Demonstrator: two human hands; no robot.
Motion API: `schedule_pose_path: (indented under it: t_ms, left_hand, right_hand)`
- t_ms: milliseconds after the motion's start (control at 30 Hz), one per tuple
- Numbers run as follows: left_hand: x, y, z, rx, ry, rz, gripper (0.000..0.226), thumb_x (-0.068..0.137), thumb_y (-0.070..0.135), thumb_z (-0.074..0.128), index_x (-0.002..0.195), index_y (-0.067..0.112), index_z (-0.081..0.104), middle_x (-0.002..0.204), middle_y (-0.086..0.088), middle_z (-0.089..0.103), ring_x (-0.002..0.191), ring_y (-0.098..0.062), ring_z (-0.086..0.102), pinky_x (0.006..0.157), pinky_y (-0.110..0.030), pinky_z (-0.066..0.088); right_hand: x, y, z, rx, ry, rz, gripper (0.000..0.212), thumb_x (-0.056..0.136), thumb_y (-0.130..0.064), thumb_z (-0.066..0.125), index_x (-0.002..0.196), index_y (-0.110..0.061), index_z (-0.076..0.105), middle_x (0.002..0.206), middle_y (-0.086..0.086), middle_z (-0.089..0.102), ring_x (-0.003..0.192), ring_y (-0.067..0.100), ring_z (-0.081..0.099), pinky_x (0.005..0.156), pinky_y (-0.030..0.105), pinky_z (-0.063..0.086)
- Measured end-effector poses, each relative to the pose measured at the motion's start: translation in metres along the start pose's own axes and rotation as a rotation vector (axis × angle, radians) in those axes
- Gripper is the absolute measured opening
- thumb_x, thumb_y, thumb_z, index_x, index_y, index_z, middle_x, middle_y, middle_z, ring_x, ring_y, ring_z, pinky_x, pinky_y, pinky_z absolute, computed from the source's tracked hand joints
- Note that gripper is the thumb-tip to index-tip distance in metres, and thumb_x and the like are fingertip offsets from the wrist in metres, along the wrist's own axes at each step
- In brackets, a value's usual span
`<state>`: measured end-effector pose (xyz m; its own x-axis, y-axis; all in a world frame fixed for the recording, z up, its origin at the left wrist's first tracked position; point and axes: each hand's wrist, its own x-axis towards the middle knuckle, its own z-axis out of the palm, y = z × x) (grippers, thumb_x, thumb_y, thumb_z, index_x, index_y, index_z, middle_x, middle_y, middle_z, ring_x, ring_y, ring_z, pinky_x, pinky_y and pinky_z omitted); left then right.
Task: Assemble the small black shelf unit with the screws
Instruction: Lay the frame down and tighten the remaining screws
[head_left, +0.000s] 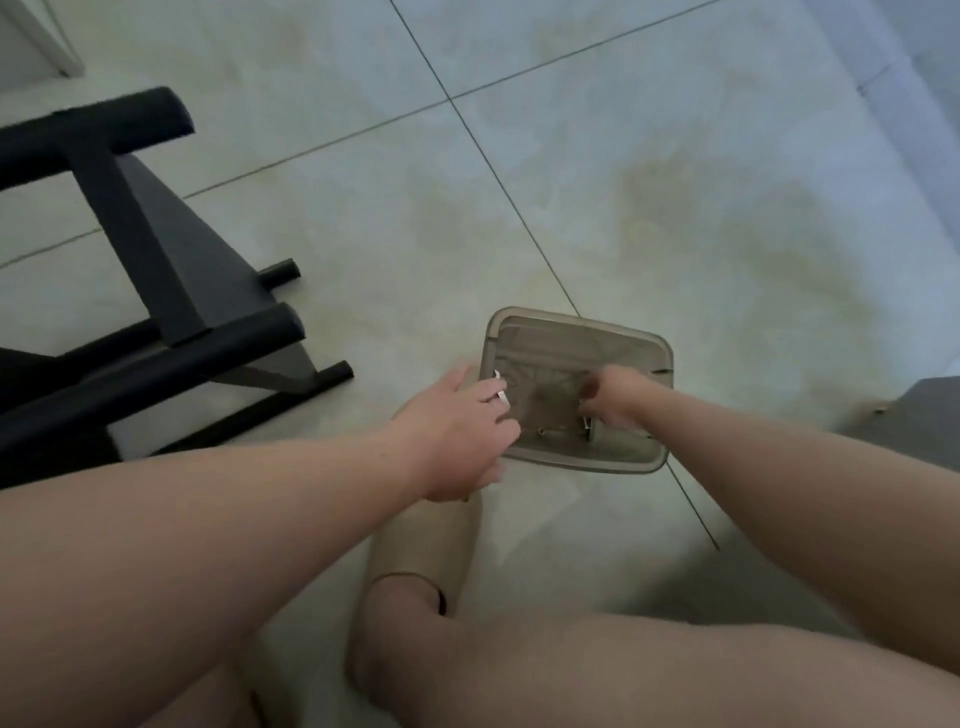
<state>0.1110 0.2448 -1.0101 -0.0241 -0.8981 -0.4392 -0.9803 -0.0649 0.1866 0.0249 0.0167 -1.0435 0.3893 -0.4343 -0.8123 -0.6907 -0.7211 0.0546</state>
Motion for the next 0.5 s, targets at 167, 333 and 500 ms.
schedule_pose_path:
  t_ms: [167,333,500]
  left_hand:
    - [0.006,0.001,0.018,0.061,0.074,-0.018,0.029,0.103,0.026,0.046,0.13,0.014,0.048,0.145,-0.012,0.046,0.148,-0.03,0.019,0.114,-0.052,0.023]
    - [0.011,0.0,0.019,0.071,0.175,0.002,0.016,0.103,0.023,0.047,0.116,0.015,0.053,0.129,-0.01,0.056,0.134,-0.03,0.033,0.101,-0.046,0.033]
    - [0.013,0.001,0.019,0.07,0.18,-0.007,0.016,0.103,0.021,0.045,0.115,0.015,0.054,0.128,-0.01,0.057,0.132,-0.029,0.034,0.098,-0.044,0.033]
  right_hand:
    - [0.02,0.0,0.03,0.006,0.063,0.019,0.019,0.092,-0.008,0.062,0.11,-0.004,0.065,0.112,0.019,0.068,0.098,0.035,0.066,0.072,0.032,0.045]
    - [0.033,0.006,0.041,0.031,0.143,-0.006,0.019,0.089,0.005,0.053,0.106,-0.002,0.059,0.116,0.024,0.062,0.105,0.04,0.062,0.075,0.034,0.042]
    - [0.034,0.005,0.045,0.057,0.151,-0.04,0.032,0.088,0.0,0.054,0.119,-0.003,0.056,0.121,0.024,0.059,0.109,0.042,0.06,0.082,0.039,0.048]
